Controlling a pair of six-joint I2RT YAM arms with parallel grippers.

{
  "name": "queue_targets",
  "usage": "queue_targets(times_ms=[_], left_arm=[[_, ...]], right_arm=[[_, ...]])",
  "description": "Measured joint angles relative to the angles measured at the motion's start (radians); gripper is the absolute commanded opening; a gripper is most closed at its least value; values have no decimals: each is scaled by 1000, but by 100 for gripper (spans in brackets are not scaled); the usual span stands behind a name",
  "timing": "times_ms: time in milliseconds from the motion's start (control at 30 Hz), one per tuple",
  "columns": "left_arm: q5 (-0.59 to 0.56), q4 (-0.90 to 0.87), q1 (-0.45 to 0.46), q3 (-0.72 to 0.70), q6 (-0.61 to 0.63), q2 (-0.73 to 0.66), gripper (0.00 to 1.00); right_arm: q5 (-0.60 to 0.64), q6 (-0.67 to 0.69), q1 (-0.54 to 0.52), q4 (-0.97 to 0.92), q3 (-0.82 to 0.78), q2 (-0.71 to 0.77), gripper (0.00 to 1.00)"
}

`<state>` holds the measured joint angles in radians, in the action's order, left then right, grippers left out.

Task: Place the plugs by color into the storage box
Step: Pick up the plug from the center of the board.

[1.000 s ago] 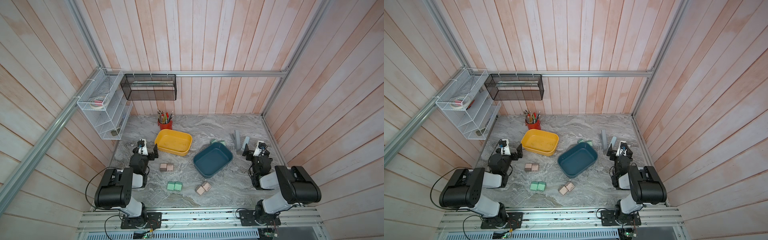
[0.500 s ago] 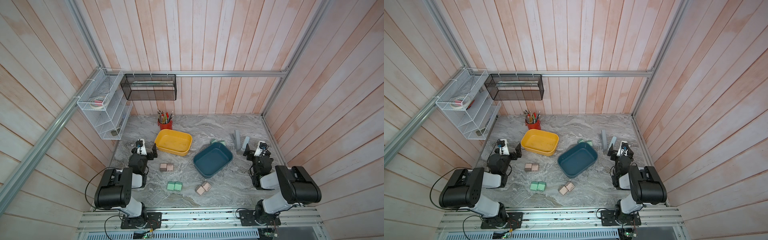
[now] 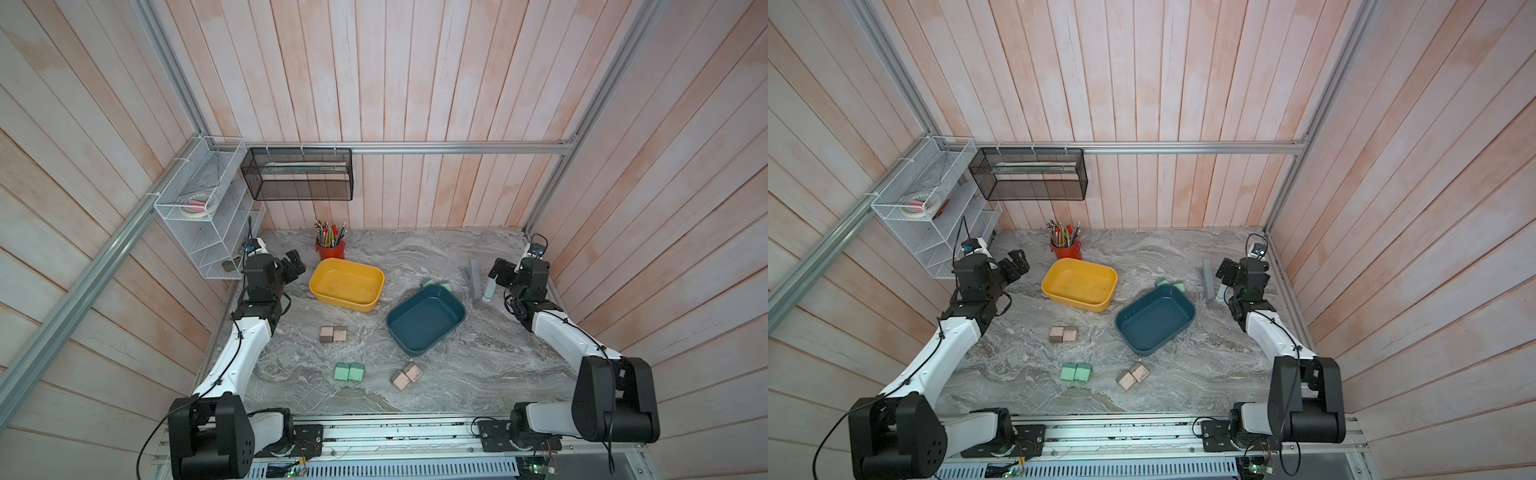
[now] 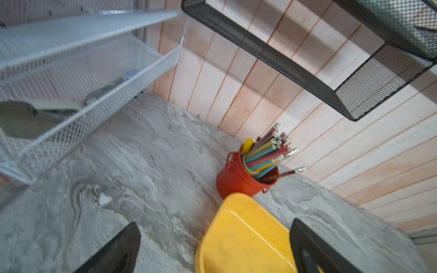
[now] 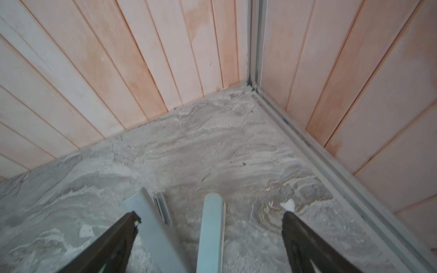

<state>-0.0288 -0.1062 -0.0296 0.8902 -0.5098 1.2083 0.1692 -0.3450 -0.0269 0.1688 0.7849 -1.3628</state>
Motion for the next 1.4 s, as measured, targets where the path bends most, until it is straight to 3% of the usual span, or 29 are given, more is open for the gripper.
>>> queue_targets(times_ms=[233, 367, 567, 967, 1400], left_arm=[[100, -432, 6, 16, -189, -29, 100], [126, -548, 8, -6, -221, -23, 100], [126, -650, 60, 1, -207, 70, 100], [121, -695, 276, 15, -74, 222, 100], [106, -625, 271, -2, 53, 297, 98]], right_arm=[[-66, -100, -91, -328, -11, 85, 98], [-86, -153, -103, -372, -48, 150, 98], [-119, -195, -126, -412, -68, 109, 98], [-195, -201, -183, -407, -68, 7, 98], [-280, -171, -188, -392, -69, -16, 98]])
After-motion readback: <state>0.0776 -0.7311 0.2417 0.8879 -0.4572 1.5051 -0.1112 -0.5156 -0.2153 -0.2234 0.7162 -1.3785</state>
